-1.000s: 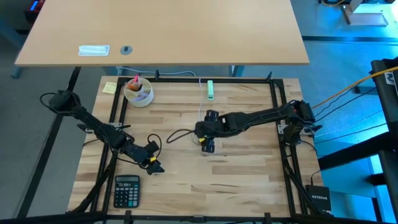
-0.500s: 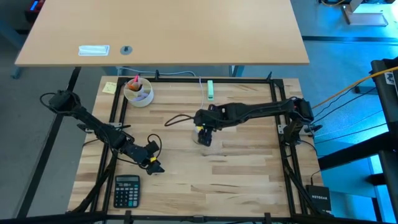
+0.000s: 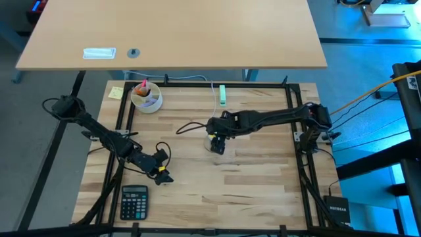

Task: Screw lightbulb
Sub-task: Insert the lightbulb into the lamp

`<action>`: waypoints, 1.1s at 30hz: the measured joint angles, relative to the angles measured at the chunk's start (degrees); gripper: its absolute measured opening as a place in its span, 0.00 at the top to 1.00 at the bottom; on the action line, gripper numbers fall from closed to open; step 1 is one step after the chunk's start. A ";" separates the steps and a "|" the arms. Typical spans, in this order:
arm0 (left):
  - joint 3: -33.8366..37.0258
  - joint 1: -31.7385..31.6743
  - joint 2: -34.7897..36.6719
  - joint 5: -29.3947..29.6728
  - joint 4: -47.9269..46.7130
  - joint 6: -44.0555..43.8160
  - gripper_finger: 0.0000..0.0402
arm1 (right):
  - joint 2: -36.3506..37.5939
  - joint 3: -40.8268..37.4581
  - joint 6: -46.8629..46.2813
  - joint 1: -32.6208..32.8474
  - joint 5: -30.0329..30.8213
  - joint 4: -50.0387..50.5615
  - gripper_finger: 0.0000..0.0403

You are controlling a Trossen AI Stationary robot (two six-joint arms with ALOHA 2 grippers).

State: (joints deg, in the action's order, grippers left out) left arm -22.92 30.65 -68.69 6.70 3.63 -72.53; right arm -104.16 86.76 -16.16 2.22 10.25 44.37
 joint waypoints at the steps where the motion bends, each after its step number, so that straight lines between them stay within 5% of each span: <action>1: 0.00 0.00 0.00 0.00 -0.04 -0.09 0.23 | 0.00 -0.27 0.00 0.00 0.06 -0.46 0.26; 20: 0.00 0.00 0.00 0.00 -0.04 -0.51 0.23 | 0.17 -2.46 -0.40 -0.07 0.76 -3.38 0.26; 33: 0.00 0.00 0.00 0.00 -0.04 1.43 0.23 | 0.13 -2.49 -16.88 -0.07 1.71 -2.43 0.26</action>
State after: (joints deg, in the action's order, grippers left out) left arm -22.92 30.65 -68.69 6.70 3.59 -71.10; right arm -104.03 84.27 -33.04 2.15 11.95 41.94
